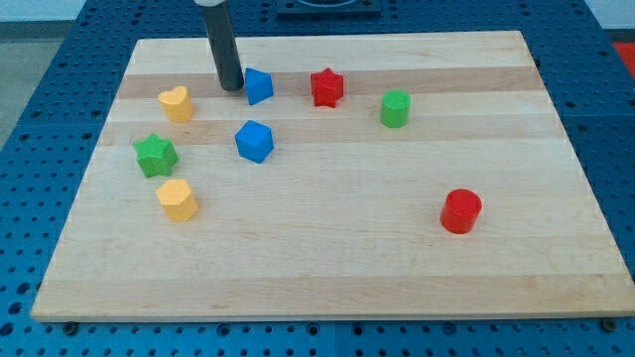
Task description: Slightly push the blue cube to the right of yellow hexagon
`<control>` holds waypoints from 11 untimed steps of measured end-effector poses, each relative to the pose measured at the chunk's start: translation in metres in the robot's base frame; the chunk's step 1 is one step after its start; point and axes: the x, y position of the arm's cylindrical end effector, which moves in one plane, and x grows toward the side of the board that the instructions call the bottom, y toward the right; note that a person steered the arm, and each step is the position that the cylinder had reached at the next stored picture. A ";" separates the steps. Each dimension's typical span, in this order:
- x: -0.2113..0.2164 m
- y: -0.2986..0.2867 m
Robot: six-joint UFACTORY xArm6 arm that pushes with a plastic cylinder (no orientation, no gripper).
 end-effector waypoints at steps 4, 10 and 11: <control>0.106 0.050; 0.124 -0.014; 0.124 -0.008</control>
